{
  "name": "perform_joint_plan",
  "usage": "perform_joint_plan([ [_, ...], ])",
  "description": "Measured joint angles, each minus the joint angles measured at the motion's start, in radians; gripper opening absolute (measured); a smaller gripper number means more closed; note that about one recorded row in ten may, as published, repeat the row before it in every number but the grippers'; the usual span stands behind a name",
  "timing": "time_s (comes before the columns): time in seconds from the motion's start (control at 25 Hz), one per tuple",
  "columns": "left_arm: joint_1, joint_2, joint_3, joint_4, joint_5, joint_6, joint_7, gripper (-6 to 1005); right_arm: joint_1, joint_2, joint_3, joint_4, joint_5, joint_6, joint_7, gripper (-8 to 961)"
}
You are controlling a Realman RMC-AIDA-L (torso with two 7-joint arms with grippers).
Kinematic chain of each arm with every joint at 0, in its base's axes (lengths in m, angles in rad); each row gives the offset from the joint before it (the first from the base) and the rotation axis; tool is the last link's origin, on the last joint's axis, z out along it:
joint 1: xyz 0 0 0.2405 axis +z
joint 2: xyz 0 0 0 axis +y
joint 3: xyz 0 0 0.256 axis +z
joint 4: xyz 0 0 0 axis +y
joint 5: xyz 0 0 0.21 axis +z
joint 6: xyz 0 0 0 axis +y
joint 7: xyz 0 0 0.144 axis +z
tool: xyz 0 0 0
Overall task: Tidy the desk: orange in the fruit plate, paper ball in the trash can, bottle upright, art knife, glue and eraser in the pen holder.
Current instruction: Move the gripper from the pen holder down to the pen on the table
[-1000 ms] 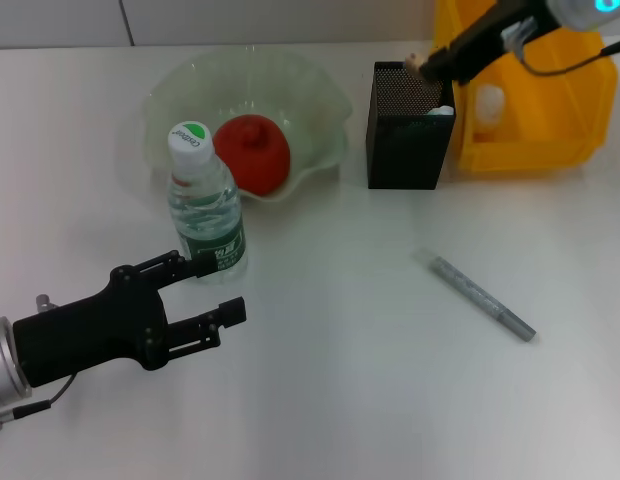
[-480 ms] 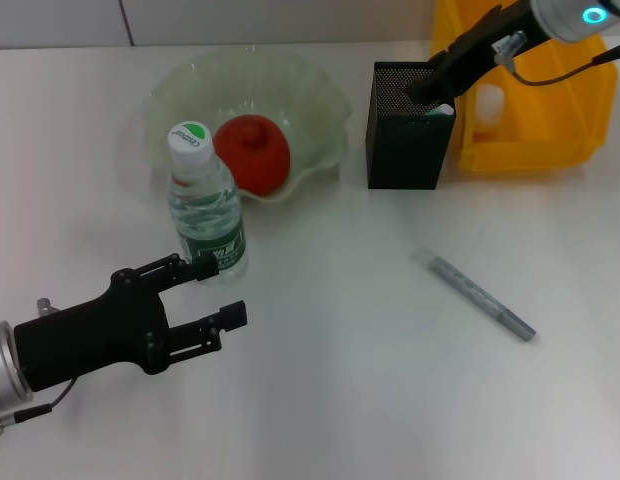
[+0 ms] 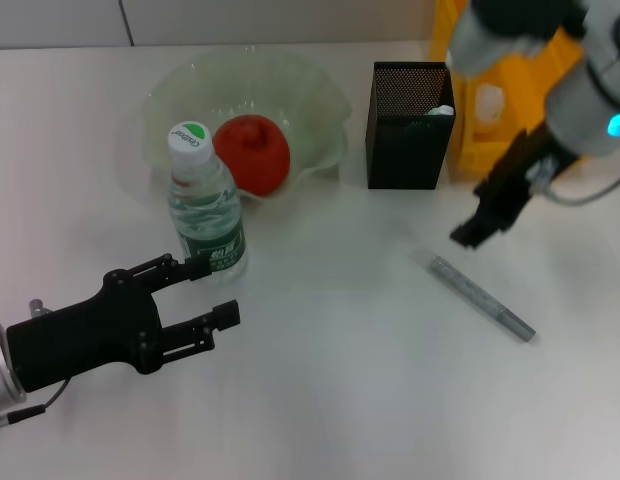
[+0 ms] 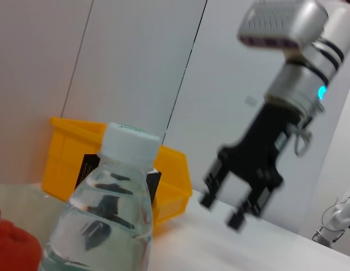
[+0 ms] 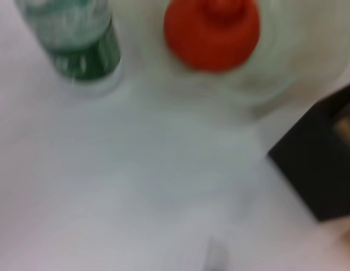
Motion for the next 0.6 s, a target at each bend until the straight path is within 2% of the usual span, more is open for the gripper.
perform_joint_plan([
  [0.04,-0.002,0.000,0.000,0.000,0.000,-0.005,0.000,758,-0.019,0.001,-0.059,0.009,-0.006,0.024,0.041,631],
  [0.12,-0.005,0.000,-0.001,0.000,0.000,-0.006,0.000,758,-0.031,0.003,-0.095,0.028,-0.007,0.055,0.072,630],
  [0.6,-0.013,0.000,-0.003,0.001,0.000,-0.012,-0.002,758,-0.025,0.006,-0.186,0.180,0.019,0.203,0.128,615],
])
